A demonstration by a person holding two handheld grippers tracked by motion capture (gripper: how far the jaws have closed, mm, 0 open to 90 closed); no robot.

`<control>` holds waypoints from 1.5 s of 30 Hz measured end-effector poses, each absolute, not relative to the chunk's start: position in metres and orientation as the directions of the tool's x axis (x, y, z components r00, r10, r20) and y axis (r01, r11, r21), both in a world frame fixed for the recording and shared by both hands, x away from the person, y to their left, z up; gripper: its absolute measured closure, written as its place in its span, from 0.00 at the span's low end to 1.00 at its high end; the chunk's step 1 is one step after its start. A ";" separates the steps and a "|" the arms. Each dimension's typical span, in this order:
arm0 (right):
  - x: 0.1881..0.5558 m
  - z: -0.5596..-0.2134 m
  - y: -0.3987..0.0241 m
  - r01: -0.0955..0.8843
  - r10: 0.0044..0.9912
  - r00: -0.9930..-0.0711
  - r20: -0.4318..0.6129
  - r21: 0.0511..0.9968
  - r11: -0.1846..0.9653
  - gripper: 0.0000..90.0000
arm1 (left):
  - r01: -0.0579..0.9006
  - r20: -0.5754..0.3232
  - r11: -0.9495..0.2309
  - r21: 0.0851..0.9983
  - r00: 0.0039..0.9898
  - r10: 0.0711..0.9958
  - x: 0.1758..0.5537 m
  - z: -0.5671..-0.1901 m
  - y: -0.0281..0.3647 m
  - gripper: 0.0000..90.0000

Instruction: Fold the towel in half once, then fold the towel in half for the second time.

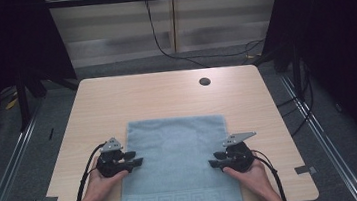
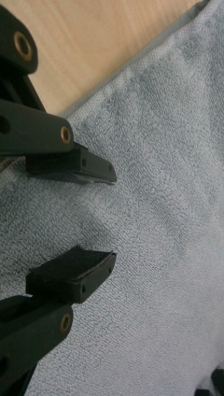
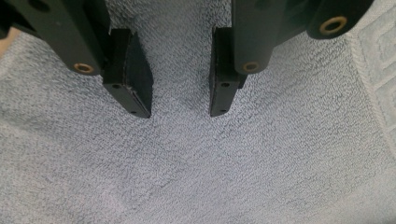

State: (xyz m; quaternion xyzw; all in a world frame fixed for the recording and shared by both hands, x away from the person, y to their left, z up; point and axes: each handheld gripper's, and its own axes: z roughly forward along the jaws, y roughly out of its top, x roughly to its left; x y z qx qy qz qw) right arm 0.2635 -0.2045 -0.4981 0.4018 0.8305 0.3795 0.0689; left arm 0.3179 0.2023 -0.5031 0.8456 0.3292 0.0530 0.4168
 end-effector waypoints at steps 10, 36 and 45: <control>0.244 -0.494 -0.208 0.638 0.688 -0.683 0.244 0.659 0.399 0.61 | 0.527 -0.228 -0.486 0.697 0.806 0.546 0.288 -0.495 0.209 0.61; 0.298 -0.462 -0.250 0.589 0.741 -0.633 0.224 0.760 0.274 0.51 | 0.500 -0.238 -0.311 0.809 0.761 0.604 0.334 -0.449 0.224 0.52; 0.366 -0.481 -0.250 0.633 0.778 -0.582 0.234 0.732 0.254 0.47 | 0.556 -0.264 -0.276 0.784 0.701 0.663 0.385 -0.474 0.219 0.54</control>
